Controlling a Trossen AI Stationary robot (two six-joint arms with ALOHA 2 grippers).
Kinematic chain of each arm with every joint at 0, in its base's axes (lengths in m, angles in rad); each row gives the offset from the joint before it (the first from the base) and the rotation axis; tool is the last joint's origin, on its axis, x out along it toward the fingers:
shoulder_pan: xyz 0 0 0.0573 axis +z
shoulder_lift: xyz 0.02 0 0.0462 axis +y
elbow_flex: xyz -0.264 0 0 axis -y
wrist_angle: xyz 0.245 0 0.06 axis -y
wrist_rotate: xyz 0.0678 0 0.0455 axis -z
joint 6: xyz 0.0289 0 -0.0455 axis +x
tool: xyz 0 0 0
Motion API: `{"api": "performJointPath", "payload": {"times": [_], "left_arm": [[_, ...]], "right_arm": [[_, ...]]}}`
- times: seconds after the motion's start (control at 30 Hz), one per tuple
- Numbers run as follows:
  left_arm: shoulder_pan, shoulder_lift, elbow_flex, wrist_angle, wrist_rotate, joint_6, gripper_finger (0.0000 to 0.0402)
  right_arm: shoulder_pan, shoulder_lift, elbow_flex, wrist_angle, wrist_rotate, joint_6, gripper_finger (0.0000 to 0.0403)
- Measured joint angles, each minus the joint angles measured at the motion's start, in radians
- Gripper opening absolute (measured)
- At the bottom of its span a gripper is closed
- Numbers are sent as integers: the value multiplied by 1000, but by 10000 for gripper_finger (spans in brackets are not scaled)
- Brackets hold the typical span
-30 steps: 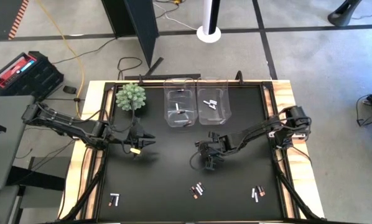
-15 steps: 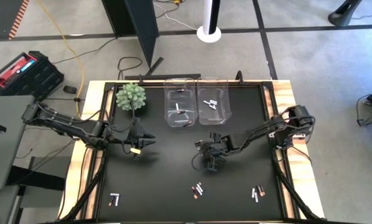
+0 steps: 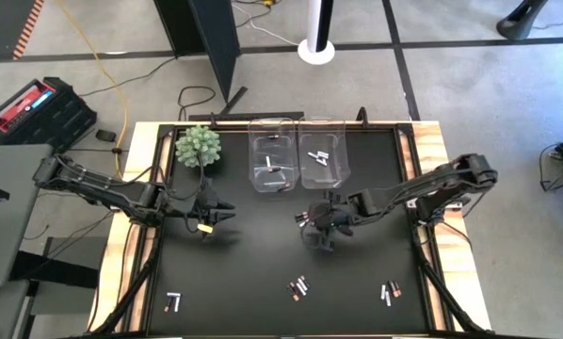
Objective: Sort batteries
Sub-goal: Put the white battery into the right transparent bin
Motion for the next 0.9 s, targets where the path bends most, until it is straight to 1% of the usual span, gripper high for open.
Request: {"api": "performJointPath", "payload": {"times": [0.27,0.37,0.43,0.67,0.9], "left_arm": [[0,0,0,0,0,0,98],[0,0,0,0,0,0,98],[0,0,0,0,0,0,98],[0,0,0,0,0,0,98],[0,0,0,-2,5,1,98]], "right_arm": [[-74,-156,4,0,10,22,40],[-114,-201,36,-29,18,-9,40],[-144,-217,78,-57,43,-45,40],[-294,-210,256,-150,62,-184,40],[-471,-134,414,-254,62,-203,40]]}}
